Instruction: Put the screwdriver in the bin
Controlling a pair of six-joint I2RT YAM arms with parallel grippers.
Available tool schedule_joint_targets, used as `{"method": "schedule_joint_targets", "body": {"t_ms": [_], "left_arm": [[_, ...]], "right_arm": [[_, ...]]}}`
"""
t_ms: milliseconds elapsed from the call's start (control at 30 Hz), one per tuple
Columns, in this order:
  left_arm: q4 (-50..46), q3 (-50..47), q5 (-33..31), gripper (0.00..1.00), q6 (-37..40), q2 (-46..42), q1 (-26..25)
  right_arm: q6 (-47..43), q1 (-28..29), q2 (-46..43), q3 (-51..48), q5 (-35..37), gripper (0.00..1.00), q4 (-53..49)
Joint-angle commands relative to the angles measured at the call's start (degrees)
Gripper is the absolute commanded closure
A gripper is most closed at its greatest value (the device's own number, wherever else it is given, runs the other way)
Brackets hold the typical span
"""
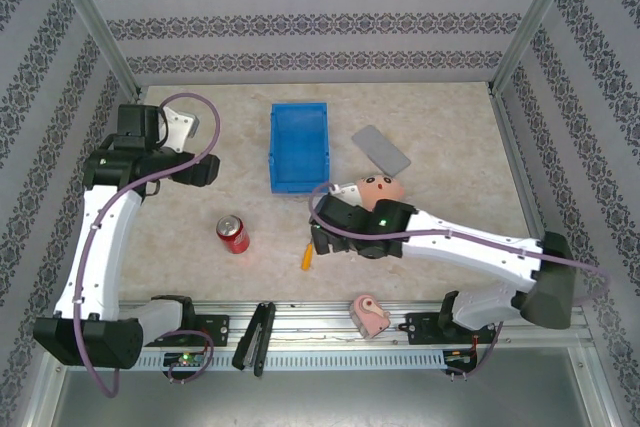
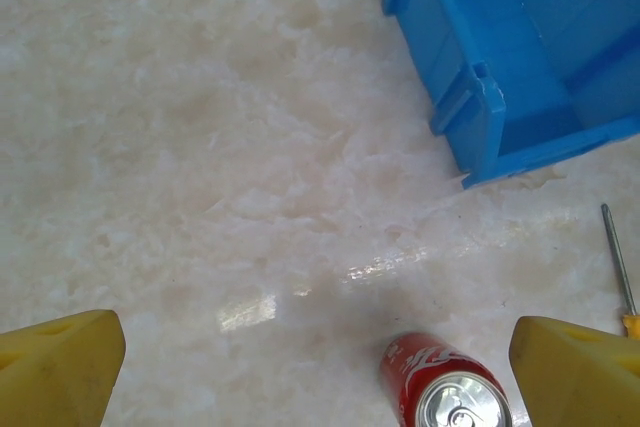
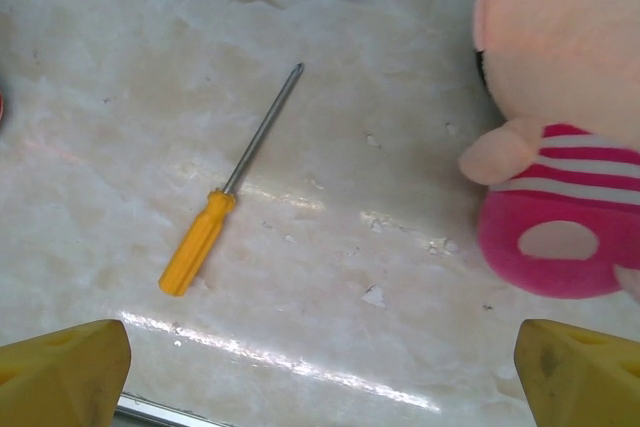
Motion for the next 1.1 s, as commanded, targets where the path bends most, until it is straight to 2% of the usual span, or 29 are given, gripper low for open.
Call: {"method": "schedule_joint_targets", "body": {"t_ms": [0, 500, 667, 800, 1067], "left_arm": [[-2.9, -1.2, -1.7, 0.01, 1.1, -1.8, -0.4], [-3.4, -4.1, -1.1, 0.01, 0.2, -6.6, -0.5], [-3.3, -5.4, -0.3, 0.01, 0.9, -7.9, -0.5], [-3.5, -6.2, -0.4, 0.01, 1.3, -8.1, -0.5], [-3.5, -6.7, 0.7, 0.01, 1.3, -8.1, -0.5]], "right_arm": [[2.2, 1.5, 4.7, 2.7, -1.0, 0.02, 2.3], [4.7, 1.9, 23.2, 7.8, -7.0, 0.05, 6.6], [6.4, 0.9, 26.8, 7.8, -8.7, 0.13, 7.1], [7.2, -0.5, 27.5, 4.8, -10.4, 0.29, 10.1], [7.0, -1.8, 28.7, 3.1, -11.8, 0.30, 12.7]]}}
